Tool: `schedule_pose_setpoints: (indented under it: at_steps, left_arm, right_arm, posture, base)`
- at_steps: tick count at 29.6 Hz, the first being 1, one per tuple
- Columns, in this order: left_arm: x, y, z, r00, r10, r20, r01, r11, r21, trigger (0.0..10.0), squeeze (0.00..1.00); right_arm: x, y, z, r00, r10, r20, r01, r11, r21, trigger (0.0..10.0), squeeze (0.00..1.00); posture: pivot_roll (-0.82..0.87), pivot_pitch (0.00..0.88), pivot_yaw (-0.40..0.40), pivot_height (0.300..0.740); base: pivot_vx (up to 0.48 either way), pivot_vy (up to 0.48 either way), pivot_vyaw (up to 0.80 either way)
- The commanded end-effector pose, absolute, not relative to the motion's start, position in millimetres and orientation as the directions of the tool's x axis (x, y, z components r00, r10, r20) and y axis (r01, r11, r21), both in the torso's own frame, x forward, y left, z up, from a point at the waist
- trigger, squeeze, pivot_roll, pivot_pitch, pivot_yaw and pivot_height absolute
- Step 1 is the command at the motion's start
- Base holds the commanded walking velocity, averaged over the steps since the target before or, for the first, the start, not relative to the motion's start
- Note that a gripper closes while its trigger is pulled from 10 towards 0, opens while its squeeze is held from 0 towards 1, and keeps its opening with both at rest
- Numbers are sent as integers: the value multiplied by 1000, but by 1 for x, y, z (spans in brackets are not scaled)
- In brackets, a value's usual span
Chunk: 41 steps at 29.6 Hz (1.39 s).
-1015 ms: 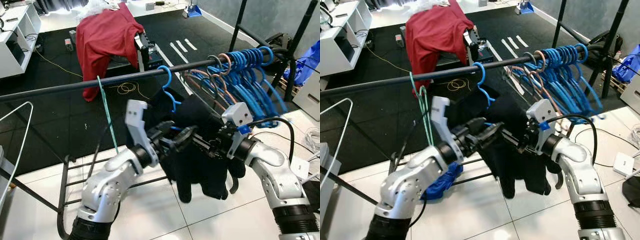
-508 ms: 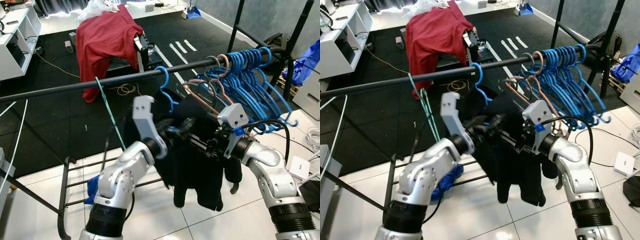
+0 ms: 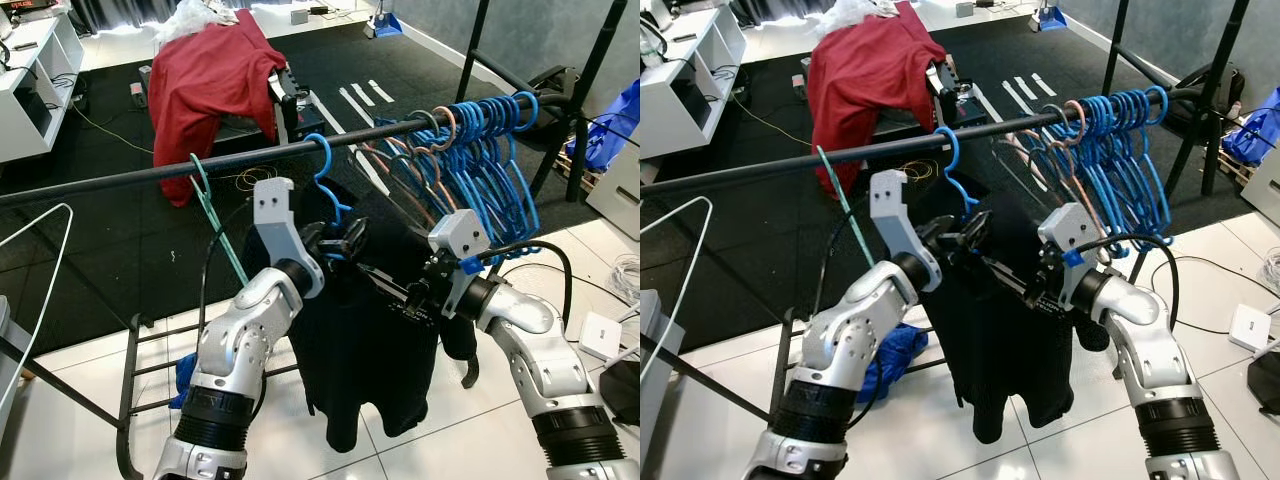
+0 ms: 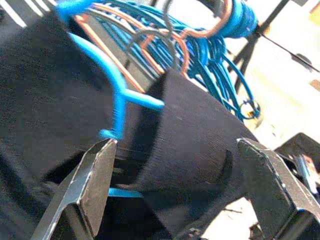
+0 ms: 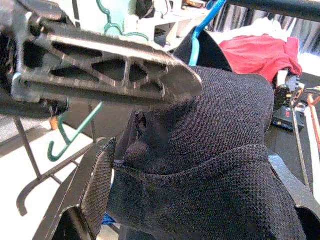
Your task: Hang hanger
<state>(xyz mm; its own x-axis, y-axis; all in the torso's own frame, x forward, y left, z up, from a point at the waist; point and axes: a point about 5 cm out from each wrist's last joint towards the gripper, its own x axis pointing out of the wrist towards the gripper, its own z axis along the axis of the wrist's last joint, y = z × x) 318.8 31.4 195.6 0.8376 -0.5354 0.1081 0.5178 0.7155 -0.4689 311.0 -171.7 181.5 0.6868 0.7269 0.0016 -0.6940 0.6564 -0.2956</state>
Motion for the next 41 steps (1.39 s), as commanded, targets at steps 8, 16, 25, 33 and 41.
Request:
schedule_pose_setpoints:
  at_steps: [8,16,25,33,41]
  left_arm:
    - [321,3,206,818,-554,151,541,653,-531,10000,0]
    - [327,9,225,822,-509,255,529,518,-673,10000,0]
    - [320,1,225,786,-547,287,563,444,-697,0,0]
    - [306,-13,227,683,-657,321,649,342,-680,0,0]
    - [301,-18,226,652,-685,325,669,319,-672,0,0]
  right_arm:
    - [306,-161,172,629,777,-32,-749,595,-290,10000,0]
    - [305,-161,171,626,779,-36,-754,592,-286,10000,0]
    - [306,-162,172,631,775,-35,-749,597,-288,10000,0]
    - [306,-163,173,636,771,-34,-744,601,-291,10000,0]
    - [307,-163,173,639,769,-31,-741,604,-293,10000,0]
  posture:
    - [-139,97,104,740]
    - [-137,100,104,740]
    - [-140,102,105,740]
    - [-139,102,106,740]
    - [-140,103,107,740]
  base:
    - [0,0,0]
    - [0,0,0]
    - [0,0,0]
    - [0,0,0]
    - [0,0,0]
